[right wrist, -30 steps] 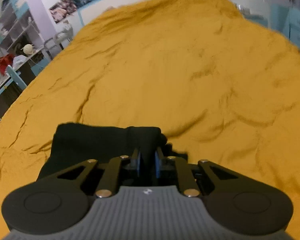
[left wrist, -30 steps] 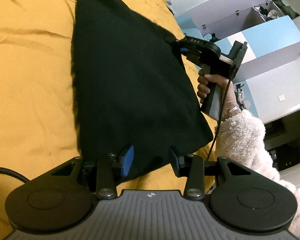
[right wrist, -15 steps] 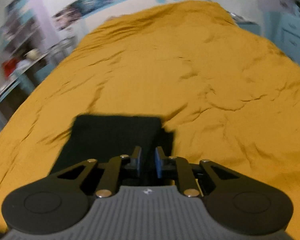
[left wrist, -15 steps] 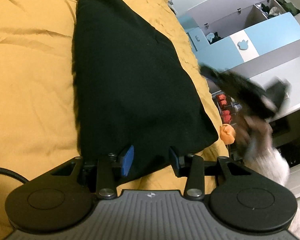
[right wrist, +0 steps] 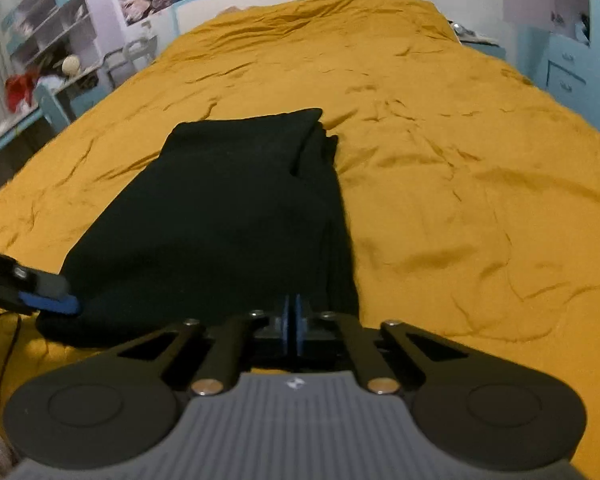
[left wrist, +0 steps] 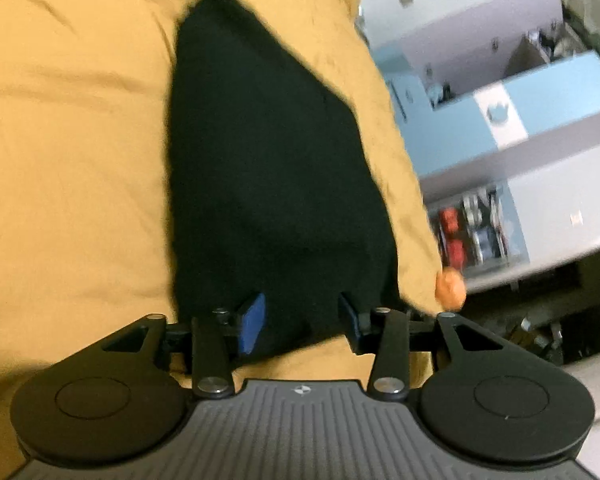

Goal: Fold small clothes

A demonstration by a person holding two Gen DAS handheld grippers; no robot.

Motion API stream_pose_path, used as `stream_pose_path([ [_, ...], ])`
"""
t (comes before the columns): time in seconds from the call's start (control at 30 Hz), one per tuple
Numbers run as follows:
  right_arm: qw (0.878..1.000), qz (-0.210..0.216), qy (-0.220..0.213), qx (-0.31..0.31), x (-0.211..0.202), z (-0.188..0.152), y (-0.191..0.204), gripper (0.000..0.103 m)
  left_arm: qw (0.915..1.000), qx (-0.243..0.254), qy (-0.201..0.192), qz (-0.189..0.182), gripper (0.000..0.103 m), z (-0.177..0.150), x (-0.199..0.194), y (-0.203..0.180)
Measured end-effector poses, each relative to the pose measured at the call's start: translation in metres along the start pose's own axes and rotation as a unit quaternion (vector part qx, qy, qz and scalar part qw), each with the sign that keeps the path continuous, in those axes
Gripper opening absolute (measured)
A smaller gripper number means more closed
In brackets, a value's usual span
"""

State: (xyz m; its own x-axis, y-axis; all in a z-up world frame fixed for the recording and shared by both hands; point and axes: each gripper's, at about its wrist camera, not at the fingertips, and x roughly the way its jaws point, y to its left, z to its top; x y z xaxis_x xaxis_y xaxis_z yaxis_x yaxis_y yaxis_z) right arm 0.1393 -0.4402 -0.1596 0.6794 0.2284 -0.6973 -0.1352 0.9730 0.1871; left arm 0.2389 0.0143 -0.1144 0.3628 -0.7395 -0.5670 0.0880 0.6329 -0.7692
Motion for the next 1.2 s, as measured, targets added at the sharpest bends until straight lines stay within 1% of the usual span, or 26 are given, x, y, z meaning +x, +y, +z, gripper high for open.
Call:
stream_pose_path([
  [0.03,1.0,0.002,-0.001,0.004,-0.003,0.0,0.0,0.0,0.9999,0.0,-0.014,0.005,0.061,0.0,-0.01,0.0],
  [0.07,1.0,0.007,-0.004,0.006,-0.007,0.002,0.001,0.0,0.9997,-0.002,-0.023,0.009,0.062,0.0,-0.02,0.002],
  [0.1,1.0,0.014,-0.017,0.014,-0.015,0.003,0.002,0.0,0.9996,-0.007,-0.024,0.013,0.062,-0.002,-0.025,0.006],
  [0.13,0.999,0.022,-0.03,0.029,-0.021,0.003,0.001,0.011,0.9995,-0.016,-0.024,0.015,0.062,-0.005,-0.028,0.012],
  [0.2,0.995,0.052,-0.042,0.073,-0.029,0.003,-0.006,0.023,0.9989,-0.041,-0.015,0.016,0.062,-0.013,-0.027,0.027],
  [0.23,0.993,0.062,-0.046,0.091,-0.032,0.001,-0.009,0.024,0.9982,-0.058,-0.006,0.013,0.062,-0.016,-0.022,0.034],
  [0.27,0.991,0.071,-0.05,0.1,-0.035,-0.001,-0.009,0.025,0.9969,-0.078,0.004,0.002,0.062,-0.02,-0.016,0.041],
  [0.3,0.99,0.081,-0.062,0.1,-0.038,-0.004,-0.009,0.025,0.9953,-0.094,0.01,-0.019,0.062,-0.022,-0.01,0.047],
  [0.33,0.989,0.088,-0.073,0.093,-0.041,-0.006,-0.006,0.025,0.9943,-0.102,0.01,-0.031,0.062,-0.022,-0.005,0.05],
  [0.37,0.989,0.093,-0.082,0.084,-0.045,-0.008,-0.002,0.026,0.9944,-0.101,0.01,-0.031,0.063,-0.021,-0.001,0.05],
  [0.4,0.988,0.1,-0.088,0.074,-0.046,-0.01,0.002,0.029,0.9946,-0.097,0.012,-0.035,0.063,-0.018,0.003,0.049],
  [0.43,0.988,0.107,-0.091,0.07,-0.046,-0.011,0.005,0.032,0.9947,-0.094,0.018,-0.038,0.066,-0.016,0.008,0.048],
  [0.47,0.987,0.116,-0.092,0.07,-0.045,-0.012,0.006,0.033,0.9946,-0.093,0.023,-0.041,0.07,-0.014,0.012,0.046],
  [0.53,0.986,0.121,-0.083,0.078,-0.037,-0.014,0.006,0.033,0.9949,-0.088,0.029,-0.041,0.072,-0.01,0.019,0.043],
  [0.6,0.989,0.101,-0.057,0.095,-0.021,-0.016,0.001,0.033,0.995,-0.084,0.035,-0.041,0.074,-0.007,0.025,0.04],
  [0.63,0.989,0.092,-0.049,0.101,-0.016,-0.018,-0.002,0.031,0.9951,-0.084,0.038,-0.036,0.074,-0.005,0.026,0.039],
  [0.7,0.991,0.082,-0.046,0.094,-0.009,-0.023,-0.005,0.023,0.9959,-0.079,0.037,-0.026,0.075,-0.008,0.023,0.031],
  [0.73,0.992,0.08,-0.046,0.09,-0.008,-0.024,-0.005,0.021,0.9966,-0.071,0.035,-0.021,0.075,-0.008,0.02,0.026],
  [0.87,0.99,0.089,-0.041,0.099,-0.004,-0.024,-0.011,0.021,0.9988,-0.04,0.027,0.007,0.074,-0.013,0.014,0.009],
  [0.93,0.989,0.092,-0.039,0.108,-0.001,-0.023,-0.014,0.021,0.9991,-0.034,0.025,0.009,0.075,-0.014,0.015,0.008],
  [1.07,0.988,0.094,-0.036,0.117,-0.001,-0.023,-0.015,0.022,0.9981,-0.053,0.031,-0.008,0.076,-0.011,0.024,0.017],
  [1.2,0.988,0.096,-0.029,0.121,-0.003,-0.021,-0.015,0.023,0.9979,-0.051,0.038,-0.012,0.076,-0.008,0.03,0.02],
])
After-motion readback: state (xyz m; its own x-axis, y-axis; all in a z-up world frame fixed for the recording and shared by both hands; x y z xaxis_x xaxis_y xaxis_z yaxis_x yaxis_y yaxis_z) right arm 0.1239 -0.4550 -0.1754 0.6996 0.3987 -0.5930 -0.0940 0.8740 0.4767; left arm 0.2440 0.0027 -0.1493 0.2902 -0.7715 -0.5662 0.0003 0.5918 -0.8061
